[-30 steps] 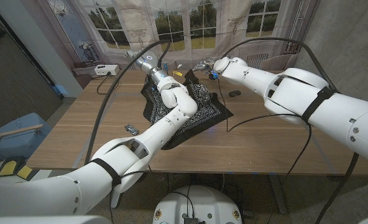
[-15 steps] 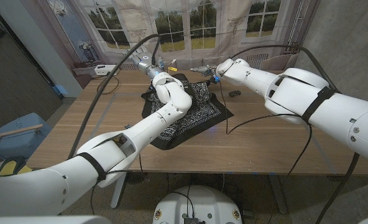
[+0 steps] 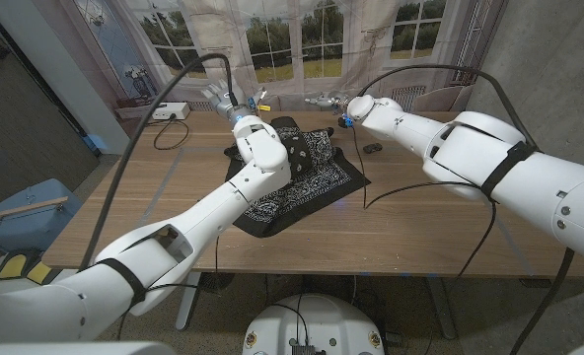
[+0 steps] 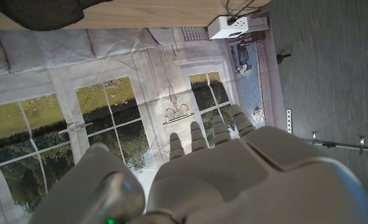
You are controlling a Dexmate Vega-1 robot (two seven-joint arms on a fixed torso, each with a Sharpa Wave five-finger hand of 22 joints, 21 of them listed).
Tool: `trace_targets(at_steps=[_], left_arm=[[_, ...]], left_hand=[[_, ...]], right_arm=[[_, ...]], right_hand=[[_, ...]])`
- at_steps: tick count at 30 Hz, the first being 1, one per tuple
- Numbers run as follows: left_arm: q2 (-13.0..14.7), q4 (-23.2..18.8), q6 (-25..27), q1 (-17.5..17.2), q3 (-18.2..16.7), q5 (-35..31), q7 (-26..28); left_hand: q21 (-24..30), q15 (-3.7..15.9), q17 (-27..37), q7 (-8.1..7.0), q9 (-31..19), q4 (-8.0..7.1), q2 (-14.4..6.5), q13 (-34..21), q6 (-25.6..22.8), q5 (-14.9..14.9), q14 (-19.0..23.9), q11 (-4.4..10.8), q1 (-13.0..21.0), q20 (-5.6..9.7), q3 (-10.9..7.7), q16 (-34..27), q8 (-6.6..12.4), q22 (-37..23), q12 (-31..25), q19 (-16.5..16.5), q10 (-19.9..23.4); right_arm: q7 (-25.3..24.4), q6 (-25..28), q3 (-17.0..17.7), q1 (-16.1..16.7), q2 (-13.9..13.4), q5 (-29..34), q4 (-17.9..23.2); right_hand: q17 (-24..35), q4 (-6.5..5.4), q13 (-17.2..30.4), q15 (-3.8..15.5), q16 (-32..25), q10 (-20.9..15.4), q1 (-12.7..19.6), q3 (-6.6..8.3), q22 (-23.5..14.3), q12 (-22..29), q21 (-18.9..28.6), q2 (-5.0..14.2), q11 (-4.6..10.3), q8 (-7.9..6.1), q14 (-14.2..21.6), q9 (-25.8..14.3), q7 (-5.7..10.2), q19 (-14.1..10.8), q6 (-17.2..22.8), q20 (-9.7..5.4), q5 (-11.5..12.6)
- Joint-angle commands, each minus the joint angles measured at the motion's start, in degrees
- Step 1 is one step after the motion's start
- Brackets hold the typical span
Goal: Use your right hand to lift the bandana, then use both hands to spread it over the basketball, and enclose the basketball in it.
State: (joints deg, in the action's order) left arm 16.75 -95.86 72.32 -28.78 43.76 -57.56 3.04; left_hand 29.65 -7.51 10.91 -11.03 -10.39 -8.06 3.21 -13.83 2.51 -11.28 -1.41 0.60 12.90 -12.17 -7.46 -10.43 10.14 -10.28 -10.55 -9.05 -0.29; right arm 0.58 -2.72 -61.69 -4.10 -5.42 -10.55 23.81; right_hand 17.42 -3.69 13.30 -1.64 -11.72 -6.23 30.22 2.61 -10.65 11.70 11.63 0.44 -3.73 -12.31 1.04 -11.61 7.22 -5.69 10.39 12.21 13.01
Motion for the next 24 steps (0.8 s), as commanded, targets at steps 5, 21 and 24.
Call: trace_targets(at_steps=[5,21,24], left_arm=[[6.54,-19.53,-13.16,-10.55,-10.94,28.27,12.52],[12.16,-30.29,-28.08,-20.88,-21.47,51.57,16.24],[13.14,-31.60,-29.51,-22.25,-22.47,54.25,17.14]], left_hand=[[-0.79,-0.38,0.03,0.37,0.03,0.23,-0.03,0.37,-0.55,-0.67,0.30,-0.74,-0.59,-0.08,0.27,-0.65,0.79,-0.35,-1.08,-0.93,0.32],[-1.12,-0.06,-0.04,-0.64,-0.20,1.34,-1.33,0.79,-2.52,-0.72,1.88,-2.24,0.43,-0.12,-0.33,-1.26,1.38,-0.76,-2.23,0.04,2.44],[-1.15,-0.10,-0.04,-0.57,-0.20,1.41,-1.39,0.81,-2.55,-0.72,2.02,-2.30,0.48,-0.12,-0.35,-1.31,1.38,-0.78,-2.26,0.07,2.48]], right_arm=[[0.10,-36.10,2.72,4.76,-4.07,8.64,-0.57],[8.05,-30.84,4.71,10.89,-14.38,19.42,23.47],[7.98,-27.05,5.03,12.46,-16.45,22.90,29.30]], right_hand=[[-0.69,0.18,0.03,-1.35,-1.47,-1.78,-0.40,-0.65,-0.27,1.08,1.01,0.26,1.05,-0.86,3.29,-0.30,1.67,-2.07,2.65,-0.10,0.62],[-1.73,1.29,0.18,-2.18,0.05,3.29,0.06,-1.09,-0.21,-0.47,0.63,-0.20,1.98,0.60,-0.57,-0.77,4.37,-1.99,-1.04,0.20,0.84],[-2.03,1.62,0.18,-2.66,0.63,5.05,0.18,-1.42,-0.13,-0.81,0.12,-0.71,2.34,0.76,-2.65,-0.82,5.21,-0.91,-1.73,0.23,0.96]])
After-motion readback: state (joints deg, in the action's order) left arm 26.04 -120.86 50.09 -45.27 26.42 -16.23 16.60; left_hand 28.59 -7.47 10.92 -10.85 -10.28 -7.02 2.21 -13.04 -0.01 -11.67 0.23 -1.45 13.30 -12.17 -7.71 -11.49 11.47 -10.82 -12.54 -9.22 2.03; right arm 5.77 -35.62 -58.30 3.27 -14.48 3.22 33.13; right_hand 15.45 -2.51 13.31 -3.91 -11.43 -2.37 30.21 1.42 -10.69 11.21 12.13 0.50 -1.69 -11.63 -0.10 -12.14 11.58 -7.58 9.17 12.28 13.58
